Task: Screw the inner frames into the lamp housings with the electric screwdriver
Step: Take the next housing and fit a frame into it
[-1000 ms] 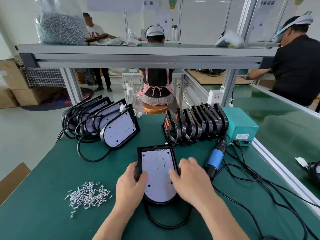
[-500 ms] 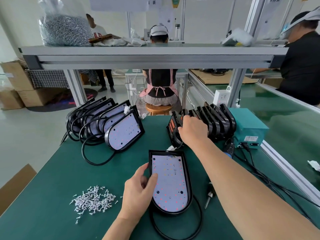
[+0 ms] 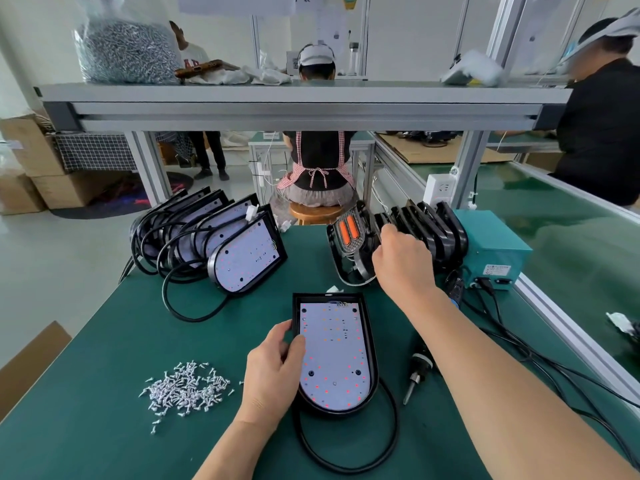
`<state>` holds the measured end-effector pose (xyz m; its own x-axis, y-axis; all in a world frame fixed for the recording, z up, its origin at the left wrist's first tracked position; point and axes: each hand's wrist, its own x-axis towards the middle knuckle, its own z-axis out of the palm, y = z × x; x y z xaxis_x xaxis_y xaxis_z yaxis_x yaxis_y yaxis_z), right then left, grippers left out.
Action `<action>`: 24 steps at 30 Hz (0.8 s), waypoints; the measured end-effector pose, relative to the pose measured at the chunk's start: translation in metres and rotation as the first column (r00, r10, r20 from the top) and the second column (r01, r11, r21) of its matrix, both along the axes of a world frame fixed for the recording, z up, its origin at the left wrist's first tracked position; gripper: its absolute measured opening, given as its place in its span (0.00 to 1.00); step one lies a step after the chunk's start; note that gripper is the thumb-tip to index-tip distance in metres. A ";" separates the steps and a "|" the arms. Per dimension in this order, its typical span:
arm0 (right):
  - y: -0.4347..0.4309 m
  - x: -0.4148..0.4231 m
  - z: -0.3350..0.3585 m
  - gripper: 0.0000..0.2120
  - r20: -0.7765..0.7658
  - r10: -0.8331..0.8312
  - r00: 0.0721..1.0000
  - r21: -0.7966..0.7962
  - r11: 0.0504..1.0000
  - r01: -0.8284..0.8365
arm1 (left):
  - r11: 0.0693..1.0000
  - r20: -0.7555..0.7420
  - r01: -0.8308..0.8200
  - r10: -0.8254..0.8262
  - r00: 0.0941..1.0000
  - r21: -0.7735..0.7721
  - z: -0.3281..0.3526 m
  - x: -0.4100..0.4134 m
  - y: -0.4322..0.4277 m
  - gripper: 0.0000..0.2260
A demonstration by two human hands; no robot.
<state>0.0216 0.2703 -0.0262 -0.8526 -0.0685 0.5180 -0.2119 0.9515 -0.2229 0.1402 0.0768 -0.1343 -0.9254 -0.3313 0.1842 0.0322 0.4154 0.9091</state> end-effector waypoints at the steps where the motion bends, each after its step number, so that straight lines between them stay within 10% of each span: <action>1: 0.003 0.004 0.001 0.06 -0.023 -0.007 1.000 -0.029 1.000 0.007 | 1.000 0.013 -0.002 0.002 1.000 -0.001 0.000 0.000 0.000 0.11; 11: 0.009 0.074 -0.025 0.17 0.210 0.167 0.963 -0.554 0.832 -0.024 | 1.000 0.052 -0.017 0.017 0.999 0.001 0.004 0.001 0.002 0.11; 18: -0.006 0.139 -0.065 0.27 0.308 0.238 0.921 -0.527 0.849 -0.043 | 1.000 0.038 -0.029 0.028 0.999 0.012 0.010 0.002 0.004 0.12; 24: -0.014 0.151 -0.074 0.28 0.361 0.060 0.931 -0.182 0.983 0.007 | 0.997 0.053 -0.034 0.031 0.998 0.065 0.009 0.002 0.003 0.11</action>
<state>0.1724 0.2567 -0.0999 -0.9834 -0.0301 0.1789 -0.1095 0.8847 -0.4531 0.1427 0.0800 -0.1255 -0.9218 -0.3709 0.1127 -0.0284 0.3547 0.9346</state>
